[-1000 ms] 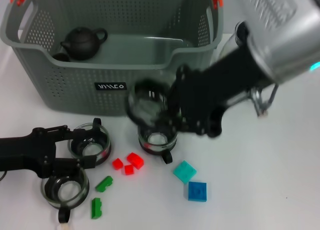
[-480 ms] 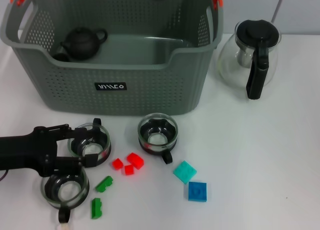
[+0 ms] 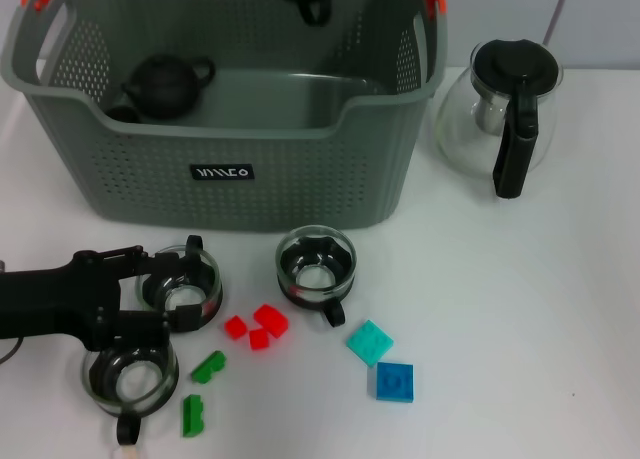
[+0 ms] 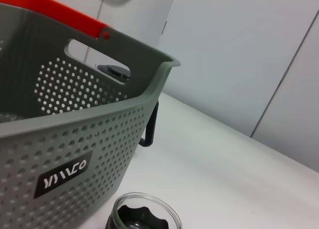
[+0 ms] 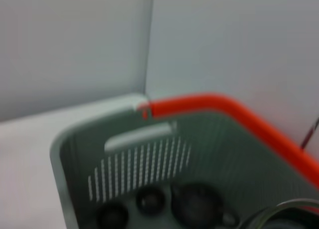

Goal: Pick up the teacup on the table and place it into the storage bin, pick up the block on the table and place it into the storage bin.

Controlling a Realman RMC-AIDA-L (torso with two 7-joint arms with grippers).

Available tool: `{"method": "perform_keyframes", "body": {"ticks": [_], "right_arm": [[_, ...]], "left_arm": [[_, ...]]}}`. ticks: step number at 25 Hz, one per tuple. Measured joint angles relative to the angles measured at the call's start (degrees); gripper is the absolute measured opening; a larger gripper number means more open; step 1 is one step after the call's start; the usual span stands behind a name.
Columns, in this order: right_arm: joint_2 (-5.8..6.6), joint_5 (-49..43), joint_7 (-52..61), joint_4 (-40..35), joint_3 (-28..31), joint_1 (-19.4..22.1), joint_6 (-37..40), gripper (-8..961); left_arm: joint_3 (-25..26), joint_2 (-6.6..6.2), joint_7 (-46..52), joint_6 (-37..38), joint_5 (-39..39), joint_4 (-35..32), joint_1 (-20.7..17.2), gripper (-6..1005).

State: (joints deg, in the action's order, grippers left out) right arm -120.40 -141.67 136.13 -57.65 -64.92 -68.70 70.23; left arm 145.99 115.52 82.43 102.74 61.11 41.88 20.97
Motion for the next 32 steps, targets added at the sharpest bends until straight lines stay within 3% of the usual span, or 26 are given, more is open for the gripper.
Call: {"method": "perform_keyframes", "body": {"ticks": [6,19,32], "right_arm": [[0.03,-7.5,4.01,7.61,1.15,-4.71,-0.17,63],[0.33,-7.97,4.41,15.37,0.49,-6.2,-0.07,62],[-0.22,-7.44,3.74,24.87,-4.79,-7.31,-13.31,62]], "left_arm": [[0.0,0.27,0.0,-0.43,-0.33,-0.07,0.0,904],[0.09,0.77,-1.03,1.42,0.1,-0.04,-0.46,905],[0.19,1.43,-1.5,1.68,0.15,-0.04,-0.99,904]]}}
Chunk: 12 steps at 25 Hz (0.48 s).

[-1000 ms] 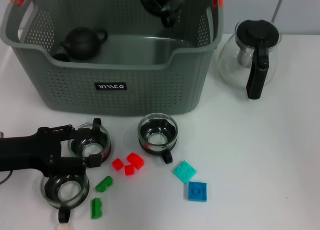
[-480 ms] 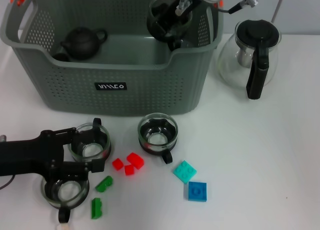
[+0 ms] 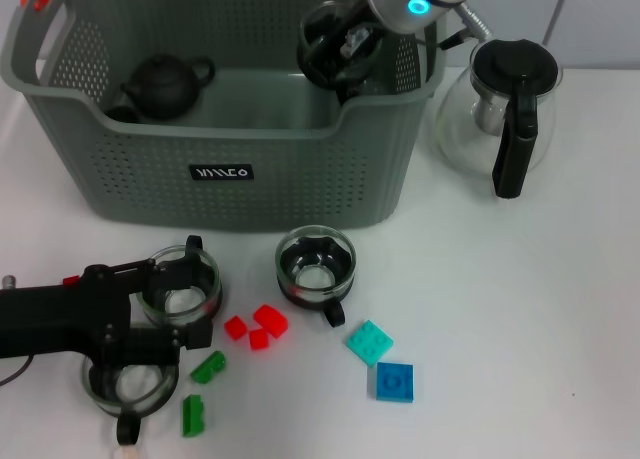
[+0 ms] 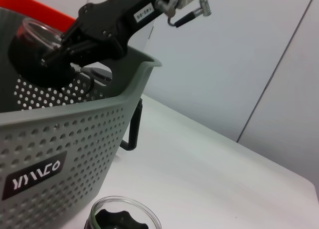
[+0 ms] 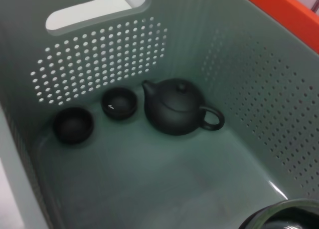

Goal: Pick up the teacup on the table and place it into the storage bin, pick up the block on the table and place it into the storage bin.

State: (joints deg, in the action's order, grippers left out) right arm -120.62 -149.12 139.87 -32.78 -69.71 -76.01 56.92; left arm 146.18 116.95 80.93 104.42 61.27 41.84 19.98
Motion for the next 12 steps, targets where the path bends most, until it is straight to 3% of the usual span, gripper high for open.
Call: {"method": "perform_keyframes", "body": {"ticks": [12], "right_arm": [[0.19,0.31,2.33,4.38,-0.12,-0.98,-5.58,61]], "left_arm": [[0.33,0.18,-0.24,0.0,0.0,0.0,0.4,905]]}}
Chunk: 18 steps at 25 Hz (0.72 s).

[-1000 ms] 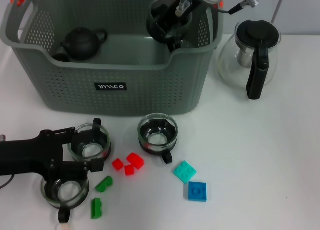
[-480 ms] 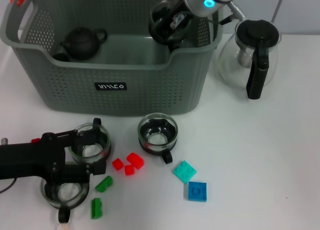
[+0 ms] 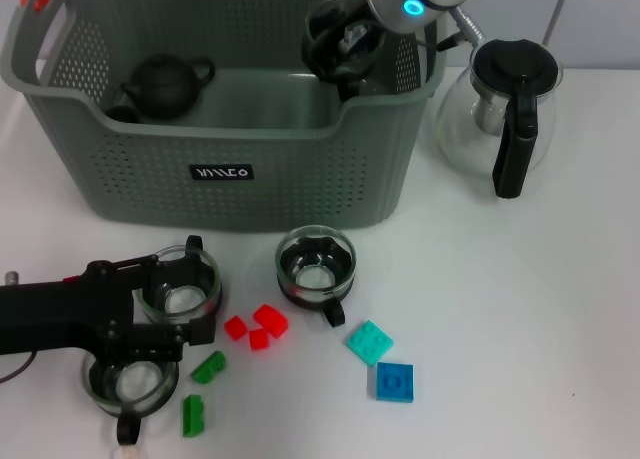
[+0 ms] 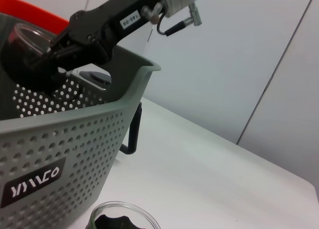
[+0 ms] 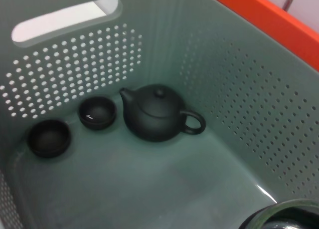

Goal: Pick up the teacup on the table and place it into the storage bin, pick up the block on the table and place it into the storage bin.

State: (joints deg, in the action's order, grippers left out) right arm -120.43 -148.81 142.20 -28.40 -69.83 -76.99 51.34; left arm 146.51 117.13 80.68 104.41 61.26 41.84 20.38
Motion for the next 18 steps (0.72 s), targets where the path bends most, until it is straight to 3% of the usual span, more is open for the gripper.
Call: {"method": "perform_keyframes", "body": {"ticks": [18], "right_arm": [[-0.28,1.91,-2.32,4.03,-0.78,0.06,-4.56,64]], "left_arm": [[0.01,0.16,0.0,-0.04,0.0,0.0,0.08,904]]}}
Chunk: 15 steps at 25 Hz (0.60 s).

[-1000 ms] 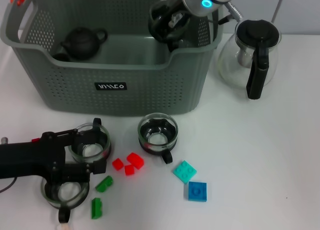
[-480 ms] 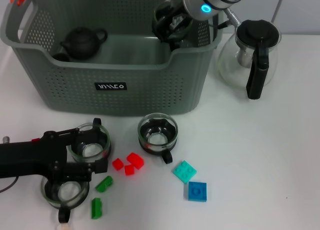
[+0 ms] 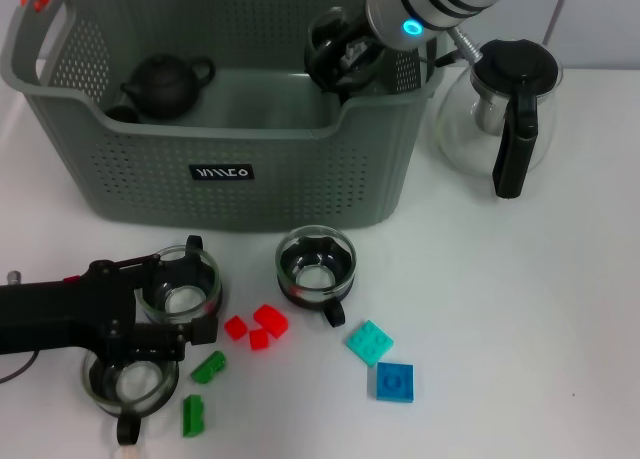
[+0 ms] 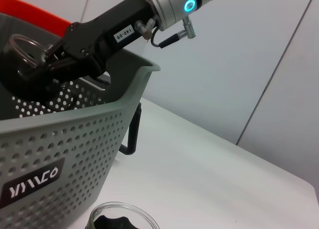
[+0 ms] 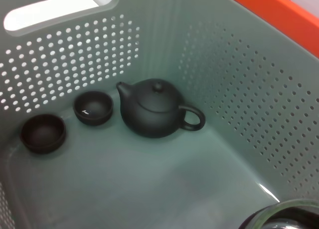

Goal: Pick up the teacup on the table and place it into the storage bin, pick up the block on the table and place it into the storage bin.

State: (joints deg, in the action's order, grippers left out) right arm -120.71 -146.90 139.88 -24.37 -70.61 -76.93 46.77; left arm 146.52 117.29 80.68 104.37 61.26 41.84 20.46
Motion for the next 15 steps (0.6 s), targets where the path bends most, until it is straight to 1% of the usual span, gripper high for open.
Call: {"method": "perform_keyframes", "body": {"ticks": [15], "right_arm": [[0.08,-0.14,0.44,-0.18,-0.49,-0.12,0.94,73]], "left_arm": [[0.0,0.05,0.0,-0.16,0.0,0.0,0.1,904]]}}
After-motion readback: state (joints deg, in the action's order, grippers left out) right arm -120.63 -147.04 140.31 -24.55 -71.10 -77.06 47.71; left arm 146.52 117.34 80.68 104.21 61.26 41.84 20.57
